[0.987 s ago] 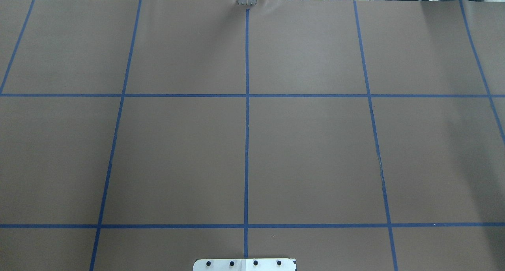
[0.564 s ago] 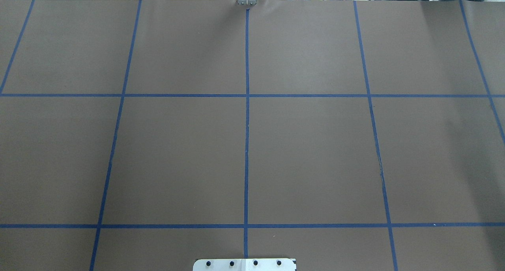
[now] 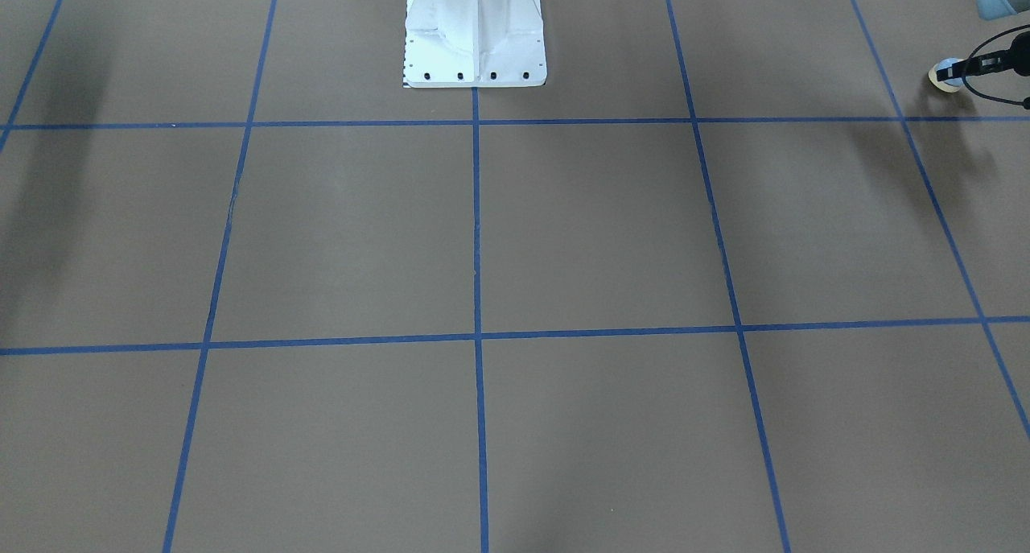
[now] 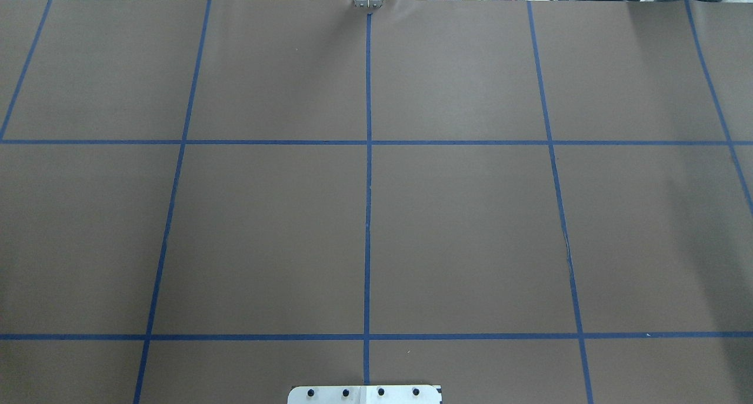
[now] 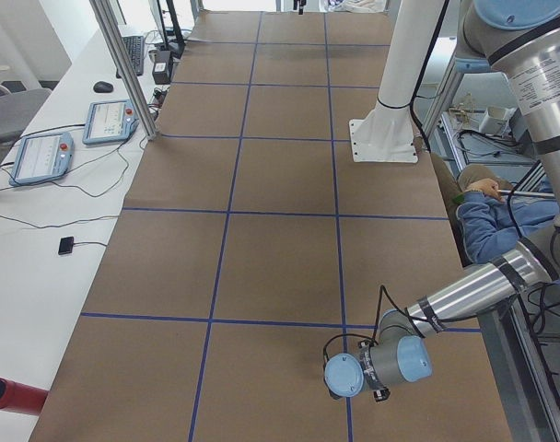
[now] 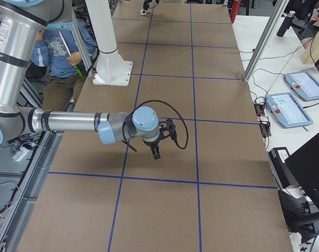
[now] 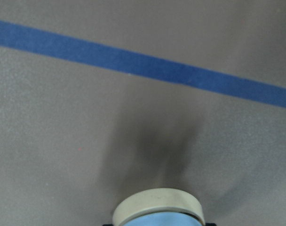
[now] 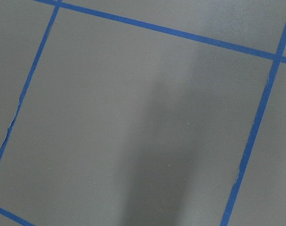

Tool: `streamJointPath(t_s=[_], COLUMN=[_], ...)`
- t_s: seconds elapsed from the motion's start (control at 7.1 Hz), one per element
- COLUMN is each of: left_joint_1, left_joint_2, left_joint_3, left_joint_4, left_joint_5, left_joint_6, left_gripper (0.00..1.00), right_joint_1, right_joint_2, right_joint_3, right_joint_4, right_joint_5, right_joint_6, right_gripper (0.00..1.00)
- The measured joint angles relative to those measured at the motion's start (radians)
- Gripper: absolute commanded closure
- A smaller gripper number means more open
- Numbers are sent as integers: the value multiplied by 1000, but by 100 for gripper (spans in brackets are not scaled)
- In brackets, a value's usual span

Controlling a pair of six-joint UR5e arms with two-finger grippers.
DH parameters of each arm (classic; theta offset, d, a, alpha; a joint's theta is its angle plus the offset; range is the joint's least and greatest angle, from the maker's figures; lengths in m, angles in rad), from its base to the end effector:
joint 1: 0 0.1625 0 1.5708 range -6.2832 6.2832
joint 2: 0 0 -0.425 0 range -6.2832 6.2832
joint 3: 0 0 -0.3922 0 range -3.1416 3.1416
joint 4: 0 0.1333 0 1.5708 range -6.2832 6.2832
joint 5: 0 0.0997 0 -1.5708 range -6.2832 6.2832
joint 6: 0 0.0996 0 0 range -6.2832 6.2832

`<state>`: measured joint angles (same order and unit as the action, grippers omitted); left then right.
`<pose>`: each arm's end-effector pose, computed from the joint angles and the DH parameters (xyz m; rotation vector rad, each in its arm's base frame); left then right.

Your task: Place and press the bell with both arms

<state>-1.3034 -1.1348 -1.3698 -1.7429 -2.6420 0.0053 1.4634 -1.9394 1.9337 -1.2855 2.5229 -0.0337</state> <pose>0.0095 -0.2084 0.8684 -0.5514 0.9844 -0.0057 0.0143 -0.3544 0.5892 0.2236 -0.9568 -0.2627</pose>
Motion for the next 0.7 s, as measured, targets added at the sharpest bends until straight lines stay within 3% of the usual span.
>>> streamJointPath(t_s=[0.42,0.7], left_joint_1=[1,1], left_joint_2=[-24,-155], left_joint_3=[-257,-345], left_joint_4=[282,454], left_joint_5=[-5,-2], left_joint_6=[-4,-17], left_gripper=[61,61], right_joint_1=[0,0], right_joint_2=[-12,-10], right_joint_3=[5,11], right_joint_4=[0,1], right_joint_5=[1,-1], right_joint_6=[0,0], right_gripper=[0,0])
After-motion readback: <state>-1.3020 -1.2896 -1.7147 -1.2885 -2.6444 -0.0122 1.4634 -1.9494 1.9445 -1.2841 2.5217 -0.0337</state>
